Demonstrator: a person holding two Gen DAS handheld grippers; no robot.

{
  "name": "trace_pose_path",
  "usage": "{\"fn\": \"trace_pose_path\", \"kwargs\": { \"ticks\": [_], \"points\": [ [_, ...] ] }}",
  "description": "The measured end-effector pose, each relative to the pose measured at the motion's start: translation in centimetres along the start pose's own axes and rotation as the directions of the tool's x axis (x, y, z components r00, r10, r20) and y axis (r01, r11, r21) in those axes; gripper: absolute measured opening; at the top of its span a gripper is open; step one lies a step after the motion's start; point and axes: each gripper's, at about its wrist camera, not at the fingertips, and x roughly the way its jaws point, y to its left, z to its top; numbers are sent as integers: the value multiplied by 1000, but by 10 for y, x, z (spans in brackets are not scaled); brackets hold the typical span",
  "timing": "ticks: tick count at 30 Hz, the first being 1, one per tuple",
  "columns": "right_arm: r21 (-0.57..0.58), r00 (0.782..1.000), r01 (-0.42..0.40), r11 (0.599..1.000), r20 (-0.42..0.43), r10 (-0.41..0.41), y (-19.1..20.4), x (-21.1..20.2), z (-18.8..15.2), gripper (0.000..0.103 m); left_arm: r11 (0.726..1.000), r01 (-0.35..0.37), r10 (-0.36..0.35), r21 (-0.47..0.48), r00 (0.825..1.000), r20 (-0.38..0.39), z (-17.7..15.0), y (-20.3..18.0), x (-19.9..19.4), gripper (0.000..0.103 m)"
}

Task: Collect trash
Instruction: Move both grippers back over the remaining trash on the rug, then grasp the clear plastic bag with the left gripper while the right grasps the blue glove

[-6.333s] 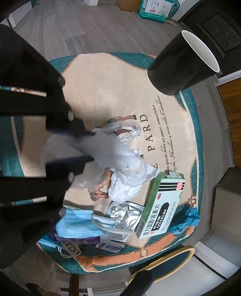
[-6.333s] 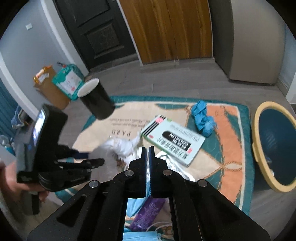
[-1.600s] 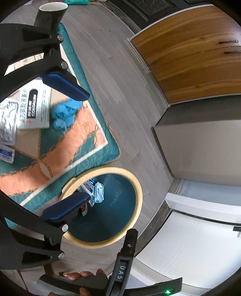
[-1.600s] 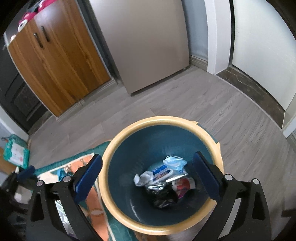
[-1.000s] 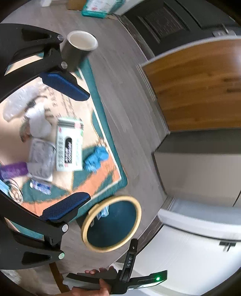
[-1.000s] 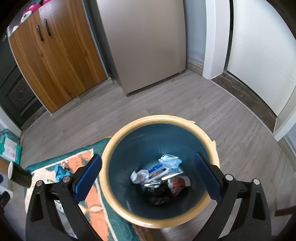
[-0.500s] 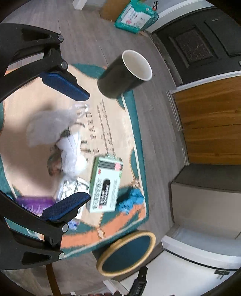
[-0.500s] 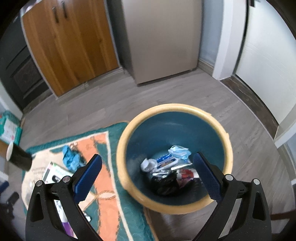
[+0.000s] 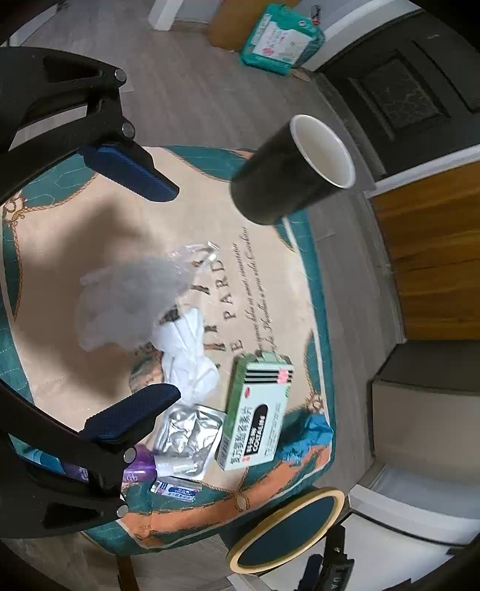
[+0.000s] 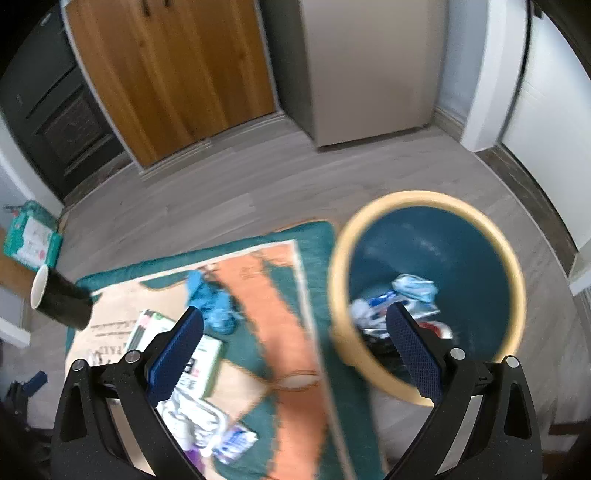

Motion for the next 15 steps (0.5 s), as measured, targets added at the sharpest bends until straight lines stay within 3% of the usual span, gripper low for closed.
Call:
{"fn": "trace_pose_path", "kwargs": {
  "ticks": [3, 13, 15],
  "points": [
    [-43, 1000, 8, 999, -25, -9, 24, 16, -1, 98, 998, 41, -42, -43, 999, -18, -2, 9, 4, 97],
    [-148, 998, 21, 989, -54, -29, 69, 67, -2, 98, 999, 52, -51, 6, 989, -137, -11, 7, 39, 96],
    [-171, 999, 23, 985, -45, -31, 73, 75, -4, 98, 998, 59, -60, -11, 984, -167, -11, 9, 47, 84]
  ]
}}
